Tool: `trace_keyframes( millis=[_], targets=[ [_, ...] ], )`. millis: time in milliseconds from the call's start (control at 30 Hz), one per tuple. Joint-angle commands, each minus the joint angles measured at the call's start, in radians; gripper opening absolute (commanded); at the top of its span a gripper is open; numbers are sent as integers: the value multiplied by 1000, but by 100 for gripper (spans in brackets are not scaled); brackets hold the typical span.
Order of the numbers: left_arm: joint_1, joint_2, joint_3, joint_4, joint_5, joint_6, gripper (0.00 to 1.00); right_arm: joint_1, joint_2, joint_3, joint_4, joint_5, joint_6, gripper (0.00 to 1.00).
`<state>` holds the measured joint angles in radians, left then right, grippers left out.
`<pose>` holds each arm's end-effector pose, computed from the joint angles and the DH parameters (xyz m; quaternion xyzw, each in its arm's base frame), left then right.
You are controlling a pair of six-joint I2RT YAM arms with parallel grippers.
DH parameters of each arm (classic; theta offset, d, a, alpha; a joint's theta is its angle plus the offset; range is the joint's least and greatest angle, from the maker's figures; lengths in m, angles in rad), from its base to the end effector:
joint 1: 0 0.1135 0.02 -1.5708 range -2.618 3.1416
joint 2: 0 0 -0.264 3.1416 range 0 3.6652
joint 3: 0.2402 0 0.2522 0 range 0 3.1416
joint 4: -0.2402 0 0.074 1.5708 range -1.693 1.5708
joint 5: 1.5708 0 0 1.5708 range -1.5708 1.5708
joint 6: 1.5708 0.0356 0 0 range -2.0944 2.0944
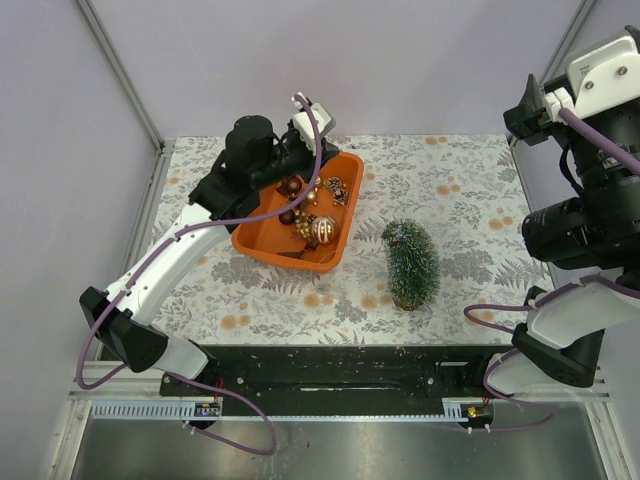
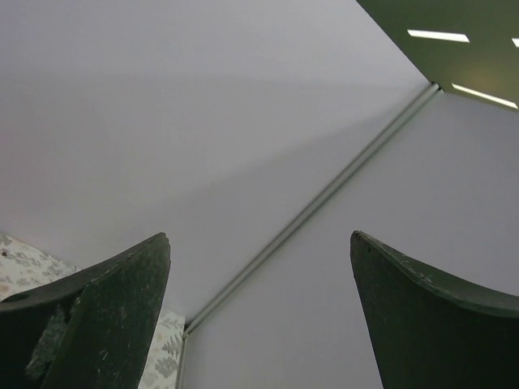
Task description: Decorate the small christmas tree
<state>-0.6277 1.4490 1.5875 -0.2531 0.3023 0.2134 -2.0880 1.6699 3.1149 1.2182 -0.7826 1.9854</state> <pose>0.2605 -0.2021 0.4564 0.3927 0.6327 -0.2453 0.6207 0.0568 0.0491 0.6724 -0.2826 0.5069 -0.2384 0.7787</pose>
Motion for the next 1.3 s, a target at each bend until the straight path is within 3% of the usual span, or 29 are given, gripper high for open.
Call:
trace_keyframes(
  millis=[0, 233, 367, 467, 633, 800, 900, 967, 1033, 1100, 1133, 1167, 1200, 1233, 1267],
  targets=[
    [-18, -32, 22, 46, 8, 3, 0, -324, 13, 39, 6, -182, 794, 100],
    [-49, -64, -18, 58, -3, 23, 0, 4, -1, 28, 53, -265, 800, 100],
    [-53, -73, -23, 64, -5, 26, 0, 378, -19, 39, 58, -449, 808, 99],
    [-53, -75, -21, 66, -2, 24, 0, 595, -21, 39, -18, -535, 803, 99],
    [-60, -78, -8, 52, -3, 27, 0, 816, -91, 39, -117, -607, 796, 99],
    [-58, -93, -24, 48, -5, 50, 0, 1184, -125, 37, -301, -900, 768, 99],
    [-59, -98, -40, 72, -8, 52, 0, 1333, -150, 39, -469, -899, 756, 99],
    [-59, -95, -40, 78, -6, 46, 0, 1371, -163, 19, -523, -903, 754, 99],
    [-60, -95, -43, 87, -3, 47, 0, 1381, -199, -126, -462, -908, 754, 99],
    [-60, -96, -44, 97, -3, 50, 0, 1360, -376, -538, -300, -879, 686, 93],
    [-60, -90, -41, 98, -6, 49, 0, 1318, -460, -872, -327, -818, 549, 88],
    [-60, -90, -40, 98, -6, 47, 0, 1233, -513, -1030, -278, -757, 473, 82],
    [-56, -91, -40, 97, -11, 49, 0, 1114, -495, -1073, -93, -694, 650, 82],
    [-56, -94, -38, 94, -11, 50, 0, 1005, -407, -924, -10, -678, 764, 85],
    [-56, -93, -41, 94, -11, 52, 0, 946, -318, -675, -134, -763, 631, 91]
  ],
)
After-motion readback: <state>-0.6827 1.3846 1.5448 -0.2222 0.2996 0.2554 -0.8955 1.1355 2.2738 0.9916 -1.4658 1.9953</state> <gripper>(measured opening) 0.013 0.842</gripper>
